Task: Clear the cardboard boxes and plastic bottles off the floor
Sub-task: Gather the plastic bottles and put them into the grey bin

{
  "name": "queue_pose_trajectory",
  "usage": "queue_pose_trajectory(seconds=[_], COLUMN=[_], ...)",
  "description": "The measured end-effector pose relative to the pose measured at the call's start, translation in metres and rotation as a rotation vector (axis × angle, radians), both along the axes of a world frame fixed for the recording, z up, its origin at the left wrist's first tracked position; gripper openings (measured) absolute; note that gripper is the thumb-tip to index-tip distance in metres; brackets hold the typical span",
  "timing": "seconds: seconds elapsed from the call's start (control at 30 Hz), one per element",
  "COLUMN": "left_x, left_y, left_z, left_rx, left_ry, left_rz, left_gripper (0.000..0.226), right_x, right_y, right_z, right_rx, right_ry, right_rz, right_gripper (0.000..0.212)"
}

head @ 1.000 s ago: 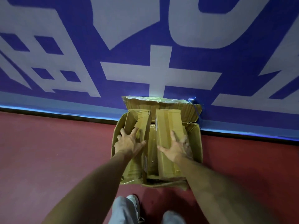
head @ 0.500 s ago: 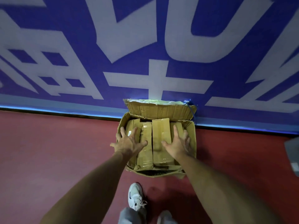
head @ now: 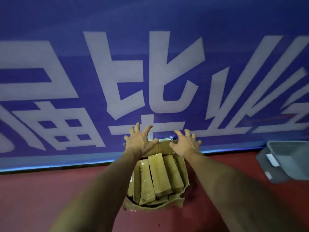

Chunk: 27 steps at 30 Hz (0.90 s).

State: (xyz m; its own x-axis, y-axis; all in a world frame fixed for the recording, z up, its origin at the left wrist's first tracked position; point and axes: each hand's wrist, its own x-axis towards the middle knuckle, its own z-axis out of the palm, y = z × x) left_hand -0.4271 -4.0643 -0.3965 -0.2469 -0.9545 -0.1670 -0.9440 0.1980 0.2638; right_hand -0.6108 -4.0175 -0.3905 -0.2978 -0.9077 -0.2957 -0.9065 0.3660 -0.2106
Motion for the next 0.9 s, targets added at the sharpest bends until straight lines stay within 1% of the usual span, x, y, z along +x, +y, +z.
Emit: queue_pose_trajectory(seconds=[0.23, 0.47, 0.57, 0.7, 0.8, 0.9], left_x=[-0.037, -0.12, -0.157, -0.196, -0.217, -0.227], left_y=[0.022, 0.118, 0.175, 0.27, 0.357, 0.456], left_z=[0.039, 0.074, 0.087, 0.1, 0.103, 0.102], left_rx=[-0.047, -0.07, -0.066, -0.088, -0.083, -0.084], left_ry=[0.041, 0.077, 0.112, 0.133, 0.139, 0.121], left_rz=[-0.269, -0.619, -0.777, -0.937, -1.06, -1.184], left_gripper=[0.07, 0.069, 0.07, 0.071, 0.071, 0.072], right_x=[-0.02, -0.063, -0.08, -0.088, -0.083, -0.065], right_y=[0.083, 0.225, 0.303, 0.418, 0.514, 0.619], right_z=[0.05, 0.082, 0.095, 0.106, 0.109, 0.106], right_rx=[-0.068, -0.136, -0.166, -0.198, -0.194, -0.149], right_ry=[0.026, 0.04, 0.038, 0.058, 0.073, 0.082], right_rz=[-0.336, -0.692, -0.849, -1.039, -1.167, -1.274], right_gripper=[0.071, 0.073, 0.071, 0.069, 0.07, 0.071])
